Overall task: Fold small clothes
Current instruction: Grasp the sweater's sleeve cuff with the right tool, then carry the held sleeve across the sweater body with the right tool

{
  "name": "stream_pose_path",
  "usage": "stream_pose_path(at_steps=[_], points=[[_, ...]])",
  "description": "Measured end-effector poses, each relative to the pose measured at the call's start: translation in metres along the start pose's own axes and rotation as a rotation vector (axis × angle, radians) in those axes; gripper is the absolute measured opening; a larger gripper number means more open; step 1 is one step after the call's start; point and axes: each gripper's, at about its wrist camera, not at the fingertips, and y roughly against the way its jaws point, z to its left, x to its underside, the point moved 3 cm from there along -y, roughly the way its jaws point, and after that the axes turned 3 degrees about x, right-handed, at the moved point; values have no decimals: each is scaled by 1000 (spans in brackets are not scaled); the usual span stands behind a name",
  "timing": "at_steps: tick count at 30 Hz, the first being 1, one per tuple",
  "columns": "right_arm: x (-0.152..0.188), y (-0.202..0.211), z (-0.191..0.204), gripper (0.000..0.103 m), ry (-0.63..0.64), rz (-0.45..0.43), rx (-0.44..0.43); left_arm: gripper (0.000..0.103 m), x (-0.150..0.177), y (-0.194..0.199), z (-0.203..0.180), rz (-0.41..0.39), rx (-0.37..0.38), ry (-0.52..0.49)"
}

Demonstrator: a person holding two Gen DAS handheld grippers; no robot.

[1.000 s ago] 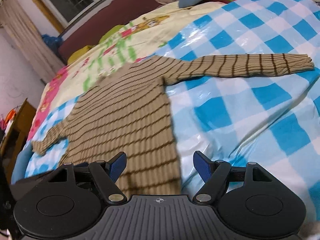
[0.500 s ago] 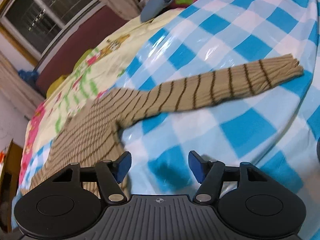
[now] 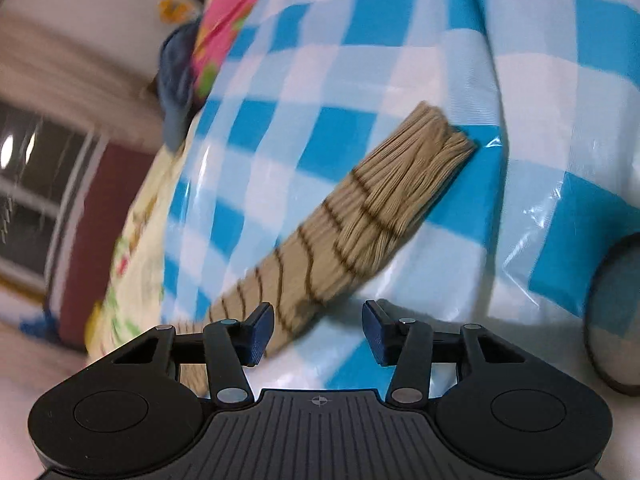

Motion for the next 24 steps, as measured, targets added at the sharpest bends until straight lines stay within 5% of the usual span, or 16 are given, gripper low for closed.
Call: stream_pose_path(at_steps=[4,8,12,17,21,24], points=[[-6,-21,-5,46,-93,-46,-32,56,8,7,10,1,3,10],[-13,-27,1,12,-130,-79,-43,57,17,21,29,2,18,49],[-20,-7,36,11,-54,-143,-125,59,28,41,51,-35,9,62],[37,9,159,11,326,-128,-251,60,48,61,89,-46,-28,99],[139,-3,260,10,677,-65,-339,60,67,79,115,-70,-99,101],[229,-33,306,9,972,-30,-326,61,78,87,129,-92,-148,79]])
